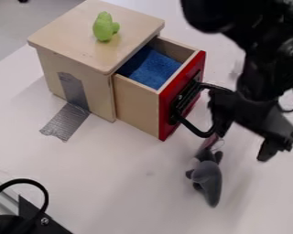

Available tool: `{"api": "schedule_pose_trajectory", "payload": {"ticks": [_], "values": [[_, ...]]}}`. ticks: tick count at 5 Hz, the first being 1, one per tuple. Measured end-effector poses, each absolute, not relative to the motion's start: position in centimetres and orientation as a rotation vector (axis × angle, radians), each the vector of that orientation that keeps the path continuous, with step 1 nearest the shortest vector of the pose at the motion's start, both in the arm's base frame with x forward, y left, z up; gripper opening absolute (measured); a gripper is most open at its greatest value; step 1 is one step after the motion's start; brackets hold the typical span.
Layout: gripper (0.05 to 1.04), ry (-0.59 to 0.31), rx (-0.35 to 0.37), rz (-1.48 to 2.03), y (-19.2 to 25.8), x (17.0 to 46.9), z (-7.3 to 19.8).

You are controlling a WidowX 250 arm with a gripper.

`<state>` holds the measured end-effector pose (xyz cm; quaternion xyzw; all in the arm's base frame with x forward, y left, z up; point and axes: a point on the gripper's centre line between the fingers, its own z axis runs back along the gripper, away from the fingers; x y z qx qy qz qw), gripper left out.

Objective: Picked up and dropped the toy in the same spot

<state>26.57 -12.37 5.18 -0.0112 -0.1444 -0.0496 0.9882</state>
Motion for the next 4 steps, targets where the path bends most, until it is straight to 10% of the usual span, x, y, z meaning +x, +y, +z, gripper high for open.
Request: {"api": "schedule_pose_trajectory", "payload": {"ticks": [4], "values": [[1.000,-0.324,-0.050,-0.073,-10.7,21.4,7.3]]}}
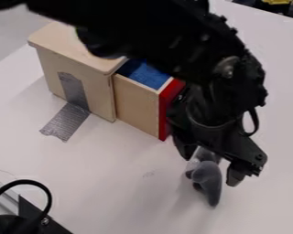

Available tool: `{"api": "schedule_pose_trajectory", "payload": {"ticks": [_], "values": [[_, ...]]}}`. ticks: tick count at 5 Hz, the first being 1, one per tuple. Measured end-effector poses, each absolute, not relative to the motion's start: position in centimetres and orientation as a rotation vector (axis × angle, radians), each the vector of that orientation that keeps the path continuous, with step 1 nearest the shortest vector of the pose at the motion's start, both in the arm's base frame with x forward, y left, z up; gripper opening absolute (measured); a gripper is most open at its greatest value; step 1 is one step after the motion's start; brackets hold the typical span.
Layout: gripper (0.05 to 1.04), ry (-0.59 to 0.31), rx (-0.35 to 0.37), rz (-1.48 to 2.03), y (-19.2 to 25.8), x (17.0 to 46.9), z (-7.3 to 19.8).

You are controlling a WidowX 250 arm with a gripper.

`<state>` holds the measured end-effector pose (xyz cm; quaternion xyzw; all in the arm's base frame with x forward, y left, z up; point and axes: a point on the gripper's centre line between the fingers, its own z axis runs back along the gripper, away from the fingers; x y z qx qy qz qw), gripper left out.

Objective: Picked up and dropped the toy in the same spot

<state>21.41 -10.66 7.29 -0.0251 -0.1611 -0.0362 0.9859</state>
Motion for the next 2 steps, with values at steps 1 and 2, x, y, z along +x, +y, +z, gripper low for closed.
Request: {"api": "schedule_pose_trajectory", "payload": {"ticks": [1,2], "values": [[1.000,-0.291,-0.035,-0.069,-10.6,21.4,6.2],[1.000,-0.218,-0.032,-0.048,-10.1,21.8,3.5]]}}
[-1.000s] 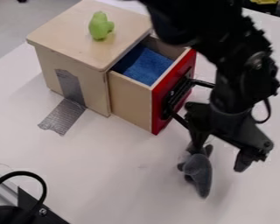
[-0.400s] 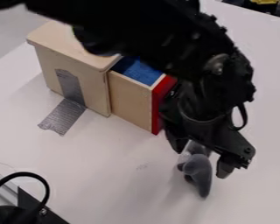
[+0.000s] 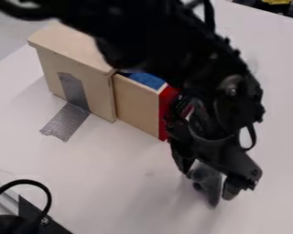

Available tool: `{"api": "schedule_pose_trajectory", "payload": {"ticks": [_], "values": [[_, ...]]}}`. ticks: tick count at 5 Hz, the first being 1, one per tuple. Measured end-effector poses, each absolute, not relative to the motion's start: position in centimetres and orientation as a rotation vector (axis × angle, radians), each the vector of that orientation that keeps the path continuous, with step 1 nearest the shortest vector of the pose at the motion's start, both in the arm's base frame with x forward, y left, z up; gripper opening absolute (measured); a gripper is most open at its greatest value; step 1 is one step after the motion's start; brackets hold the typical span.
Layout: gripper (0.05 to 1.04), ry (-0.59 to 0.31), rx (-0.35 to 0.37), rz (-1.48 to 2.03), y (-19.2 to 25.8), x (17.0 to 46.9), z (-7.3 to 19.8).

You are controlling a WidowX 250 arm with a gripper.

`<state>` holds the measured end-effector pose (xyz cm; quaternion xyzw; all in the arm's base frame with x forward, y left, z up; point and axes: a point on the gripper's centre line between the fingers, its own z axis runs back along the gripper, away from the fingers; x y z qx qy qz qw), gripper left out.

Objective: Picked up and dropped the toy in the same spot

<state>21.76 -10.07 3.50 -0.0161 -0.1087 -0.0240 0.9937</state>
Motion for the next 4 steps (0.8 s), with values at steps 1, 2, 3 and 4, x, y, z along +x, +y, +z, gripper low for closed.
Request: {"api": "schedule_pose_trajectory", "payload": {"ticks": [1,2,3,4], "values": [[1.000,-0.132,-0.039,-0.025,-9.8,22.0,0.3],[0.963,-0.129,-0.064,-0.005,-10.4,23.4,-0.6],[0.753,-0.150,-0.097,0.020,-10.8,24.3,-0.8],[0.553,-0.141,-0.085,-0.010,-11.2,24.6,-0.5]]}}
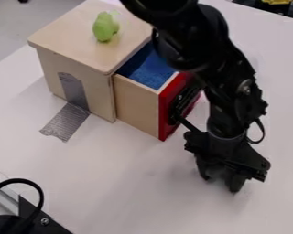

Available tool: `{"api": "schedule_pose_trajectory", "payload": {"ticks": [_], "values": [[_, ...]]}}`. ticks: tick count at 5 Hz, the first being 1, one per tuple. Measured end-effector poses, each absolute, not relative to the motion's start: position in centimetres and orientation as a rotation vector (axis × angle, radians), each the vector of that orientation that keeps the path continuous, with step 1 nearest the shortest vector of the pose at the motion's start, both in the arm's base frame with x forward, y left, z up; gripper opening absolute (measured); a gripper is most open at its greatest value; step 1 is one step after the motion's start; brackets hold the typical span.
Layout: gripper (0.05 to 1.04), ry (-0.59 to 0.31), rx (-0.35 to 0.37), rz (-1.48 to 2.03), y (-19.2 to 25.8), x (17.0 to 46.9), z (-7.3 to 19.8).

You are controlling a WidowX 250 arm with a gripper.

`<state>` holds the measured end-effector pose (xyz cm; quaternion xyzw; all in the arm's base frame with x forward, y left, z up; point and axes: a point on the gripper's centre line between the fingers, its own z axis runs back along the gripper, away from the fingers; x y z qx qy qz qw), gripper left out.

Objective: Picked up and dropped the toy in the same spot

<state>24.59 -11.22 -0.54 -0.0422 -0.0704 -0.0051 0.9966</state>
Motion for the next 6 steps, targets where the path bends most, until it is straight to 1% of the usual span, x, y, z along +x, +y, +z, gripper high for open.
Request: {"api": "schedule_pose_trajectory", "payload": {"ticks": [1,2,3,4,5,6], "values": [[0.440,-0.134,-0.068,-0.030,-11.6,24.2,-0.2],[0.399,-0.140,-0.077,-0.076,-12.6,23.2,1.7],[0.397,-0.228,-0.092,-0.084,-12.4,21.9,6.2],[0.397,-0.229,-0.066,-0.020,-10.1,18.2,8.7],[0.395,-0.174,-0.011,0.043,-6.4,13.8,8.6],[0.395,-0.119,0.027,0.125,-1.6,11.5,6.4]]}}
